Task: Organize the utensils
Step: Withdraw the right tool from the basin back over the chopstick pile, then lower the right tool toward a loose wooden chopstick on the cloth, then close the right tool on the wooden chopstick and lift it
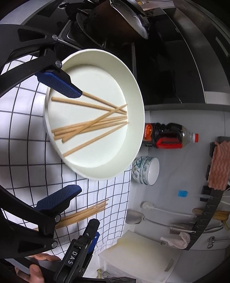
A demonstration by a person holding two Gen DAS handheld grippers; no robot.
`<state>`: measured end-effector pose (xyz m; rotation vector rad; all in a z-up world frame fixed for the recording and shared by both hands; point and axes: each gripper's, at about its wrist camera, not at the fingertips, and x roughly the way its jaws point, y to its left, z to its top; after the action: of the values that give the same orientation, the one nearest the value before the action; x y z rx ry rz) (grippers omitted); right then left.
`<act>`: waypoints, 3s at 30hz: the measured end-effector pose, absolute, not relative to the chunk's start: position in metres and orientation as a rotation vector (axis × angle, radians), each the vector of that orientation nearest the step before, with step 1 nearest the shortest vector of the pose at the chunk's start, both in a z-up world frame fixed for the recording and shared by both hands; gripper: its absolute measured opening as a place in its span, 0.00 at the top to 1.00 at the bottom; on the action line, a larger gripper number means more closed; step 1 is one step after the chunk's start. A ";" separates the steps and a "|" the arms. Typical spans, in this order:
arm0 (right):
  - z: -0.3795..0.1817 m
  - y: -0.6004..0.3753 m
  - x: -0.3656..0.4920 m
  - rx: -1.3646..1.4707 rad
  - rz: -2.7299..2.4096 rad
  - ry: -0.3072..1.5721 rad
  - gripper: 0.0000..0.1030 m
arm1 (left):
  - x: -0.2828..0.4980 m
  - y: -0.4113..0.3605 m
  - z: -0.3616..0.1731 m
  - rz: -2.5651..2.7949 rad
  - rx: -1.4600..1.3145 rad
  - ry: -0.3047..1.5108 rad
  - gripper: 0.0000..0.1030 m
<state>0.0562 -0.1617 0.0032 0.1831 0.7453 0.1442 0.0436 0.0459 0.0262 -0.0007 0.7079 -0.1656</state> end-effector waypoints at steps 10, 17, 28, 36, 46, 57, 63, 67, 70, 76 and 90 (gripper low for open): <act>-0.009 -0.195 0.051 0.147 0.087 0.751 0.38 | 0.036 0.012 0.009 -0.199 -0.016 0.747 0.06; -0.020 -0.222 0.054 0.148 0.043 0.790 0.36 | 0.031 -0.016 -0.004 -0.209 0.016 0.760 0.06; -0.057 -0.238 0.067 0.084 0.002 0.959 0.35 | 0.030 -0.039 -0.011 -0.247 0.020 0.776 0.06; -0.075 -0.236 0.073 0.059 -0.003 1.016 0.35 | 0.033 -0.041 -0.017 -0.251 0.021 0.795 0.06; -0.078 -0.228 0.071 0.020 0.018 1.039 0.35 | 0.034 -0.042 -0.019 -0.250 0.020 0.799 0.06; -0.081 -0.250 0.071 0.022 -0.043 1.006 0.35 | 0.039 -0.067 -0.030 -0.271 0.060 0.819 0.06; -0.081 -0.271 0.070 0.034 -0.063 0.998 0.35 | 0.052 -0.092 -0.041 -0.252 0.118 0.840 0.06; -0.082 -0.280 0.069 0.036 -0.063 0.991 0.35 | 0.063 -0.106 -0.053 -0.222 0.157 0.863 0.06; -0.083 -0.281 0.069 0.030 -0.054 0.986 0.35 | 0.071 -0.112 -0.061 -0.208 0.174 0.887 0.06; -0.083 -0.282 0.070 0.028 -0.048 0.977 0.35 | 0.083 -0.116 -0.072 -0.170 0.194 0.928 0.06; -0.083 -0.267 0.074 0.005 -0.014 0.920 0.51 | 0.113 -0.114 -0.079 -0.183 0.105 0.982 0.13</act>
<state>0.0735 -0.2672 -0.0834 0.0054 0.9204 -0.0139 0.1134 -0.1142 -0.0787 0.1045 0.9823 -0.1827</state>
